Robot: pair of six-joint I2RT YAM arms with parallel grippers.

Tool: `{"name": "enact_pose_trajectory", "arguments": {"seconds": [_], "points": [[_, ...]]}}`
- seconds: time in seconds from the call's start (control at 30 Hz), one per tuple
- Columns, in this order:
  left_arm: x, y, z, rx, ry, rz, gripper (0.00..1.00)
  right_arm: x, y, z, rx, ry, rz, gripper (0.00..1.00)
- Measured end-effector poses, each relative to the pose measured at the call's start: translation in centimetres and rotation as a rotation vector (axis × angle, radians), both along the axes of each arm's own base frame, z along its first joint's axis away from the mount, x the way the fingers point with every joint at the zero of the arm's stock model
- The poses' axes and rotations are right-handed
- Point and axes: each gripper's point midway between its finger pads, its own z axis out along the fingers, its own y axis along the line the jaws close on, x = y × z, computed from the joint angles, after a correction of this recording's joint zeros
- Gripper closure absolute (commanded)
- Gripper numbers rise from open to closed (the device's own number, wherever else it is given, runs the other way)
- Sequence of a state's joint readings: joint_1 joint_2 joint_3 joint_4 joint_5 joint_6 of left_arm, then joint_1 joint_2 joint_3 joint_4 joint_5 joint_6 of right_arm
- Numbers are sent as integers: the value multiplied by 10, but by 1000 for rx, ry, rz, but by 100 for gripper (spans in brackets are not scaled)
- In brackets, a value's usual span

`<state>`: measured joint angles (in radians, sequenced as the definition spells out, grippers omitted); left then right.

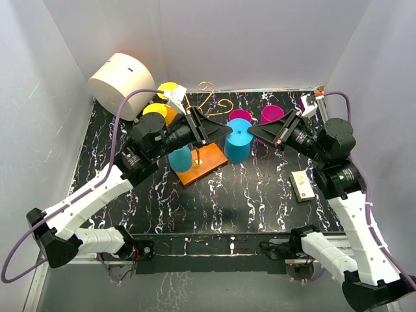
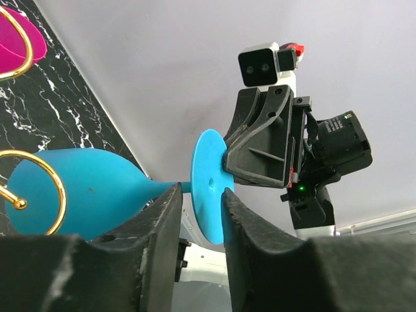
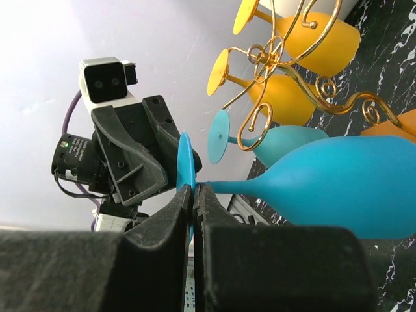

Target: Place the wine glass upside down on the wine glass rack

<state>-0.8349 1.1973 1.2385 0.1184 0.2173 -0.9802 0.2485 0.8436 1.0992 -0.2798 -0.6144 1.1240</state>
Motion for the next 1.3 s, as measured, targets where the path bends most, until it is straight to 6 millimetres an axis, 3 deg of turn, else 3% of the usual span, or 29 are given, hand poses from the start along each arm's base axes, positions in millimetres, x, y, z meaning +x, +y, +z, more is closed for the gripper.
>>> {"name": "enact_pose_trajectory", "arguments": {"seconds": [0.17,0.27,0.37,0.57,0.77,1.0,1.3], "points": [[2,-2,1,2,1,2,81,-1,1,3,6,-16,13,100],[4,-3,1,0,5,3,100,-1,2,5,9,-24,17,100],[6,-3,4,-16,6,4,100,-1,2,3,8,-25,17,98],[10,-1,7,-34,17,7,100,3,1,2,7,-27,5,59],[20,6,14,-91,86,35,100,12,-11,2,-42,-42,-101,36],[31,12,19,-161,186,80,100,10,-32,16,-84,-100,-232,25],[59,21,3,-190,281,202,100,7,-52,18,-122,-139,-344,22]]}}
